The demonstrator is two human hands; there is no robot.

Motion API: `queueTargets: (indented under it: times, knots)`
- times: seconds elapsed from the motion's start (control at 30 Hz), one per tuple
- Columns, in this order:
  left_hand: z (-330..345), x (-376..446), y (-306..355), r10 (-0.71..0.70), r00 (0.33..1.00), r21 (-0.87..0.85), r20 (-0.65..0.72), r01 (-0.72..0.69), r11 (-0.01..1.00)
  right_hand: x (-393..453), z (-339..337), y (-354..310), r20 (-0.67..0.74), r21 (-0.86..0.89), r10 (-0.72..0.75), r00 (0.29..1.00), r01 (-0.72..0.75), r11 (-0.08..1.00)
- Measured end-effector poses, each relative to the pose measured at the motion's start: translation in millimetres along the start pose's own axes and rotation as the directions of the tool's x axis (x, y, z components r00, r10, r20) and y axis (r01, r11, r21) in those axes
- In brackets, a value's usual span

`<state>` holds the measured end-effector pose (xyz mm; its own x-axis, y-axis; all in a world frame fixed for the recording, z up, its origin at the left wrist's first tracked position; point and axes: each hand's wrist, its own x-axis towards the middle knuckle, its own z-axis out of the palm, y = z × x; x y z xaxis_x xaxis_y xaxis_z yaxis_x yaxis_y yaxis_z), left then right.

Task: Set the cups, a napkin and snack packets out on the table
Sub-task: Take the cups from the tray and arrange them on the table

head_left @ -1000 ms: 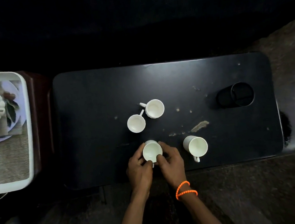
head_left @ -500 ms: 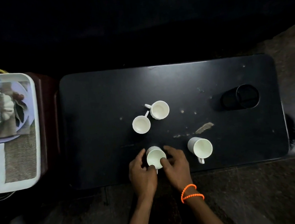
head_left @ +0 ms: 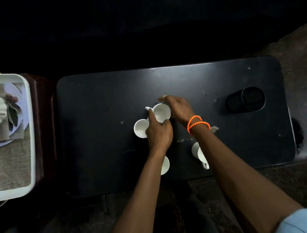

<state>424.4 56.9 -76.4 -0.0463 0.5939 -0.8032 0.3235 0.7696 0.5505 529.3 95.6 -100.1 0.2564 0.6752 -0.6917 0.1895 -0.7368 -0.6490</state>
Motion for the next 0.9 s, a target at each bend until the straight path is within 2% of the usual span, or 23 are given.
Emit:
queueTargets:
  times: [0.1,0.17,0.27,0.47,0.6,0.9]
  knots:
    - [0,8,1,0.005,1.000,0.047,-0.001,-0.005,0.999,3,-5,6,0.070,0.081,0.111,0.991,-0.116,0.990]
    - [2,10,1,0.039,0.999,0.039,0.005,-0.040,0.998,1,-9,14,0.074,0.174,0.128,0.989,-0.140,0.975]
    - [11,11,0,0.096,0.995,0.090,0.028,-0.098,0.991,-4,-18,25,0.007,0.316,0.128,0.992,-0.124,0.941]
    - [40,10,11,0.153,0.975,0.246,0.162,-0.190,0.951,-11,-56,47,-0.124,0.436,0.183,0.975,-0.112,0.893]
    - [60,11,16,0.176,0.957,0.294,0.229,-0.241,0.925,-12,-76,61,-0.150,0.478,0.232,0.961,-0.135,0.868]
    - [79,16,18,0.215,0.941,0.349,0.261,-0.299,0.888,-12,-91,74,-0.168,0.530,0.254,0.952,-0.129,0.838]
